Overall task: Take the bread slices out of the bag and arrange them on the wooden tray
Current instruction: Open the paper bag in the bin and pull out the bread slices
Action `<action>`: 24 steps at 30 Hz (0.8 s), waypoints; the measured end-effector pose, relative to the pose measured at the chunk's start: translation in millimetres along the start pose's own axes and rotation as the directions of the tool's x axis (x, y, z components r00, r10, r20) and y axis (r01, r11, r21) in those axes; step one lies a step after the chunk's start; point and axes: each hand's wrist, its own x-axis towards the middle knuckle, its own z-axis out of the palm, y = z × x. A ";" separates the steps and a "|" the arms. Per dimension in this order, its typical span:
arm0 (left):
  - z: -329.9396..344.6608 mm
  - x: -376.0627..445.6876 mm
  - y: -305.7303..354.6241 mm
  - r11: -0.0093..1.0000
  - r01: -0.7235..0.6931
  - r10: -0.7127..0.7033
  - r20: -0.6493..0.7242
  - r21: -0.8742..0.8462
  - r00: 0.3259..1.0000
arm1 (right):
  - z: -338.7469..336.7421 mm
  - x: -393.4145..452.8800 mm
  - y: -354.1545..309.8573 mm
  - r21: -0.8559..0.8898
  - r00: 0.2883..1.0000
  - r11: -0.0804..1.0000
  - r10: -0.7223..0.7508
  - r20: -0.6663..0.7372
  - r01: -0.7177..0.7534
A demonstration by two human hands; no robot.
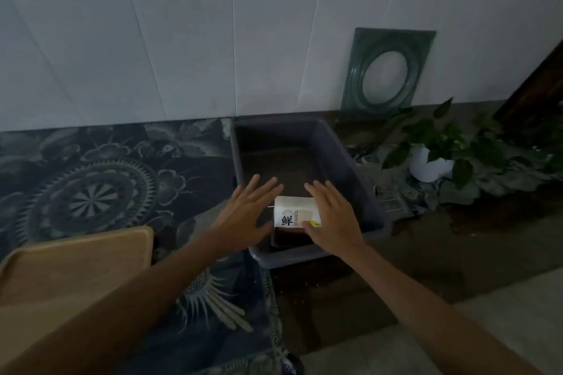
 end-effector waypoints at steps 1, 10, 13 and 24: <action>4.6 7.7 -2.5 1.000 -0.023 0.023 0.034 -0.011 0.999 | 3.0 6.5 5.0 0.011 1.000 1.000 -0.016 0.017 0.016; 33.9 50.2 -16.1 0.994 -0.016 0.020 0.036 -0.112 0.999 | 21.3 35.0 31.7 0.047 0.990 0.990 -0.130 -0.054 0.132; 39.6 55.0 -15.8 0.992 -0.030 0.030 0.003 -0.121 1.000 | 22.6 38.2 37.7 0.086 0.981 0.979 -0.176 -0.079 0.182; 35.2 61.1 -8.7 0.962 0.004 -0.038 -0.118 -0.274 0.992 | 28.5 54.9 73.6 0.411 0.959 0.867 -0.256 -0.118 0.282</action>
